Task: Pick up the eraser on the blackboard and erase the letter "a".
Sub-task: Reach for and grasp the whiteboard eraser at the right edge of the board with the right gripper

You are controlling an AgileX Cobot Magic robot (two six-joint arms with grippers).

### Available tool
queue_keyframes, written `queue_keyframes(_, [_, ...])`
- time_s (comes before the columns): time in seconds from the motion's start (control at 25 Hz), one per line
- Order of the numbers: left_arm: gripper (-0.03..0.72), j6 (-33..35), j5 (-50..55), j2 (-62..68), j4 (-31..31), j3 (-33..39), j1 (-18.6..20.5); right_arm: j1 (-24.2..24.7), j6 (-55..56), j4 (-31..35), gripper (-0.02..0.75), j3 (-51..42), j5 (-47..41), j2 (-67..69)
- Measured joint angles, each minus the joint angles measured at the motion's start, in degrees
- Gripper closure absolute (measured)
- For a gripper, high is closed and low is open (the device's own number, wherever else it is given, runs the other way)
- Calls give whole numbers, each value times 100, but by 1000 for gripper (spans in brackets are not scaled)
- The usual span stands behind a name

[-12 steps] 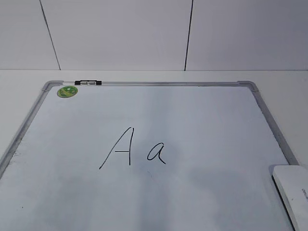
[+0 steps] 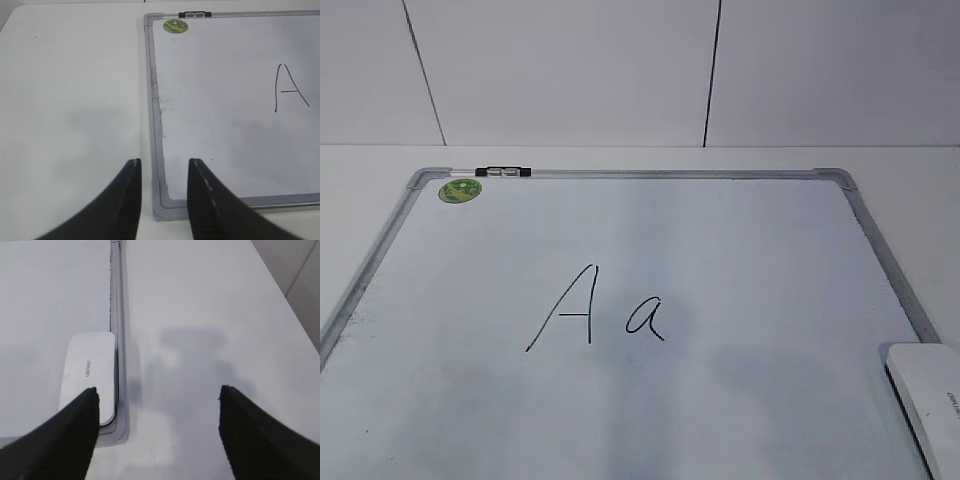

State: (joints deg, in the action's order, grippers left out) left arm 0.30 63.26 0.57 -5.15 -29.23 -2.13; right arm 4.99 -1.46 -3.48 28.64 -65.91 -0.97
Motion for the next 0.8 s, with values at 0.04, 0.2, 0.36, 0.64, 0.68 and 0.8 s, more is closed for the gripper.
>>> queue_keyframes(0.04, [454,0,0,0,0,0,0,0,0,0,146,0,0,0])
queue_keyframes(0.2, [454,0,0,0,0,0,0,0,0,0,146,0,0,0])
queue_keyframes(0.36, [454,0,0,0,0,0,0,0,0,0,146,0,0,0])
queue_keyframes(0.64, [454,0,0,0,0,0,0,0,0,-659,146,0,44,0])
queue_keyframes(0.68, [454,0,0,0,0,0,0,0,0,-684,146,0,47,0])
queue_keyframes(0.8, [454,0,0,0,0,0,0,0,0,-697,146,0,57,0])
